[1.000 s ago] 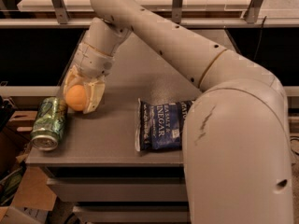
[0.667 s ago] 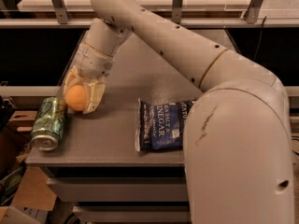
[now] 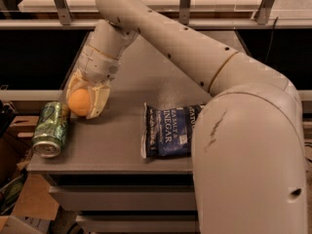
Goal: Move orange near green can
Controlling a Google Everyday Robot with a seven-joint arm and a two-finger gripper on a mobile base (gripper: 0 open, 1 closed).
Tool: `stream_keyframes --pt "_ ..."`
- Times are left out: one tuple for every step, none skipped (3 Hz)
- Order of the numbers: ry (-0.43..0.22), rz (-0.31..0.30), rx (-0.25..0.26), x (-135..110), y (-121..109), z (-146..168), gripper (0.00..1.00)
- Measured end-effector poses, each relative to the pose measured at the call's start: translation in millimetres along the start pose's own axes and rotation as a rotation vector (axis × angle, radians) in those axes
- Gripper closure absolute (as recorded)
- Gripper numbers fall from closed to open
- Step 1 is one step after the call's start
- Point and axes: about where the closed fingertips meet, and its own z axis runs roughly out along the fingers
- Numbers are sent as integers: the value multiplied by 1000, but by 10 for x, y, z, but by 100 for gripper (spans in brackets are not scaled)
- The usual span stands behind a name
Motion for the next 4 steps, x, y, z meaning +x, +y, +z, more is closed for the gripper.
stream_keyframes --pt "0 0 0 -4 -1 -5 13" --pt "-8 0 -7 16 3 13 0" --pt "-8 0 -7 16 2 13 0" --pt "-17 -6 -12 30 -2 16 0"
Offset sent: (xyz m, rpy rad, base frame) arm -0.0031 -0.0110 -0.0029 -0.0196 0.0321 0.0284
